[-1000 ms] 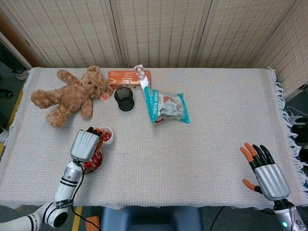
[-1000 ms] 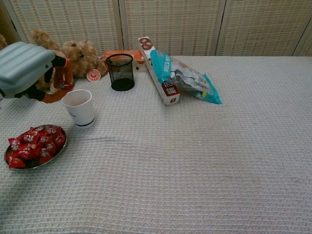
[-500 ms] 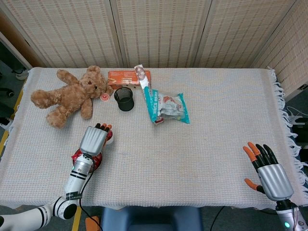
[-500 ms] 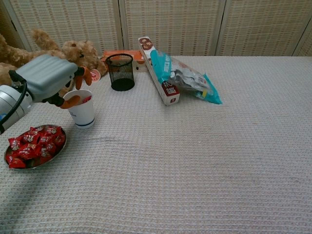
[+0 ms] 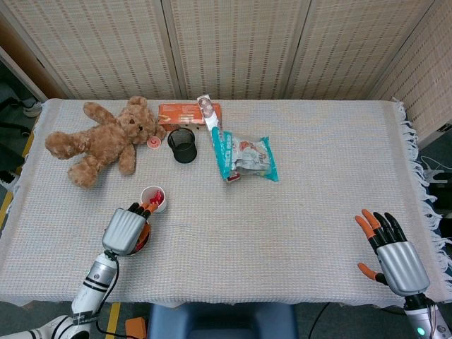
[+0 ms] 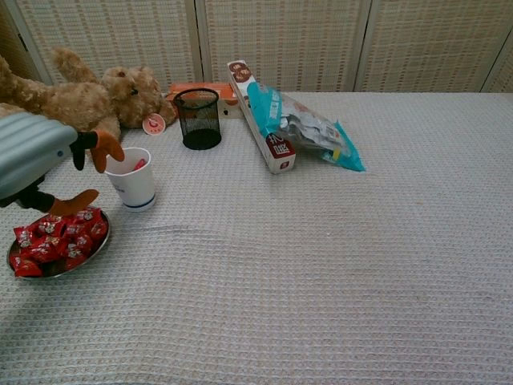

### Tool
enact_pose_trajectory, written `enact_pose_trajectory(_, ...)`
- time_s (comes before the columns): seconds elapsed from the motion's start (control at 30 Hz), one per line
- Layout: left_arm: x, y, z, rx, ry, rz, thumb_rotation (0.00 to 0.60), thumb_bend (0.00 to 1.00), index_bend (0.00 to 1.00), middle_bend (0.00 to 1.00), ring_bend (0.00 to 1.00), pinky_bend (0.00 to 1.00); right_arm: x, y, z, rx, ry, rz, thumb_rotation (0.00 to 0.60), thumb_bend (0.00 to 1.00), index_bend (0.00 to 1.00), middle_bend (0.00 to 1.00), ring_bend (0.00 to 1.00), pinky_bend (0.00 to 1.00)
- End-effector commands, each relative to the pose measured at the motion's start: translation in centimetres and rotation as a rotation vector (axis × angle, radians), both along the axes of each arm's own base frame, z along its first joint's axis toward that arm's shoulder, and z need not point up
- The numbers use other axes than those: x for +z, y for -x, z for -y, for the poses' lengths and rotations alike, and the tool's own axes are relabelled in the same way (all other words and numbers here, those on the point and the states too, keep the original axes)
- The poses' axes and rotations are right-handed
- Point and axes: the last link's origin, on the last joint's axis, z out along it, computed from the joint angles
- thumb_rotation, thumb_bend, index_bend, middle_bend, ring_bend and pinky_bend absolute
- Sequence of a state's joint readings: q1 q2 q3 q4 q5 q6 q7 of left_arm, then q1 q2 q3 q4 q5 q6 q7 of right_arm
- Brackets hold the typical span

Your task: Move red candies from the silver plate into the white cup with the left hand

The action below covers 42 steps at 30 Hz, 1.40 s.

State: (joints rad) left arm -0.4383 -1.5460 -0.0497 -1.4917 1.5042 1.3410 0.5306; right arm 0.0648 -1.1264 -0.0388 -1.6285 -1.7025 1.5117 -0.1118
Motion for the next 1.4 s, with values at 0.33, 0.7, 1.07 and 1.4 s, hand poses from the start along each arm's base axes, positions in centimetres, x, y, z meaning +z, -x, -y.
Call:
enact_pose_trajectory(0.33, 0.2, 6.7, 4.4, 0.137, 0.063, -0.070, 0.600, 0.38, 0.21, 0.32, 0.33, 0.95, -0.4, -0.4, -0.5, 0.026, -0.023, -0.002, 0.600, 0.07, 0.00, 0.00, 0.00, 0.00)
enact_pose_trajectory(0.7, -1.8, 6.2, 2.5, 0.127, 0.074, -0.074, 0.600, 0.38, 0.03, 0.15, 0.19, 0.95, -0.3, -0.3, -0.5, 0.024, -0.023, -0.002, 0.600, 0.07, 0.00, 0.00, 0.00, 0.00)
enact_pose_trajectory(1.07, -3.3, 5.7, 1.4, 0.084, 0.060, -0.223, 0.600, 0.37, 0.18, 0.13, 0.16, 0.95, -0.1, -0.3, -0.5, 0.019, -0.015, 0.002, 0.600, 0.07, 0.00, 0.00, 0.00, 0.00)
enact_pose_trajectory(1.4, -3.4, 6.1, 1.5, 0.090, 0.038, -0.309, 0.600, 0.38, 0.30, 0.21, 0.21, 0.95, -0.1, -0.2, -0.4, 0.017, -0.014, 0.002, 0.600, 0.07, 0.00, 0.00, 0.00, 0.00)
